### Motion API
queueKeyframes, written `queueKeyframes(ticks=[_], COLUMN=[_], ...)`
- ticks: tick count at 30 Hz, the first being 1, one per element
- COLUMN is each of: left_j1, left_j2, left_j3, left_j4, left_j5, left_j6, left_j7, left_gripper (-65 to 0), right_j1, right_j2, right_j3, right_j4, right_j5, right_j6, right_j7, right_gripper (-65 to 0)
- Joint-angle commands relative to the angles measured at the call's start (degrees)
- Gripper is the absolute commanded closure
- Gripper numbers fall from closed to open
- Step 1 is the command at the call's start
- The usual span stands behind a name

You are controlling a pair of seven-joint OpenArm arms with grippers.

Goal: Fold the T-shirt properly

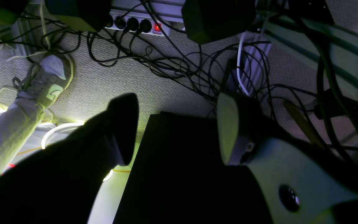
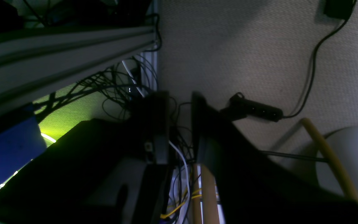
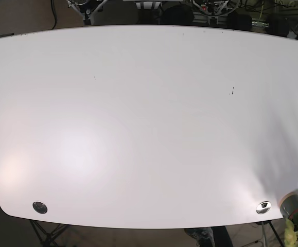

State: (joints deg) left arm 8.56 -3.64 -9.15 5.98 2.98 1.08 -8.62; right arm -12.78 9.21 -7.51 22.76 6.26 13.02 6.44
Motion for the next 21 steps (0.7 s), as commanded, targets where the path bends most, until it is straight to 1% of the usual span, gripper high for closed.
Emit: queueKeyframes(ticks=[1,6,18,21], left_j1=[1.0,0.3,0.5,0.8], left_j2=[-0.2,0.2,0.3,0.3], left_j3=[0.1,0.0,0.0,0.0], left_j4=[1.0,0.7,0.7,0.7], left_j5=[-0.2,0.0,0.0,-0.2], left_j6=[0.0,0.1,0.1,0.1], left_j7=[-0.2,-0.1,-0.1,-0.3], left_gripper=[-37.1,-36.9,-36.9,-36.9], right_j1=[-0.7,0.6,0.4,0.1], right_j2=[0.0,-0.3,-0.2,0.0], right_j3=[-0.2,0.1,0.1,0.2], right_j4=[0.2,0.2,0.5,0.5], right_j5=[-0.4,0.5,0.2,0.3], right_j6=[0.1,-0.14,-0.14,-0.31], right_j7=[0.5,0.6,0.7,2.6], right_gripper=[-10.8,-11.6,-11.4,-11.3])
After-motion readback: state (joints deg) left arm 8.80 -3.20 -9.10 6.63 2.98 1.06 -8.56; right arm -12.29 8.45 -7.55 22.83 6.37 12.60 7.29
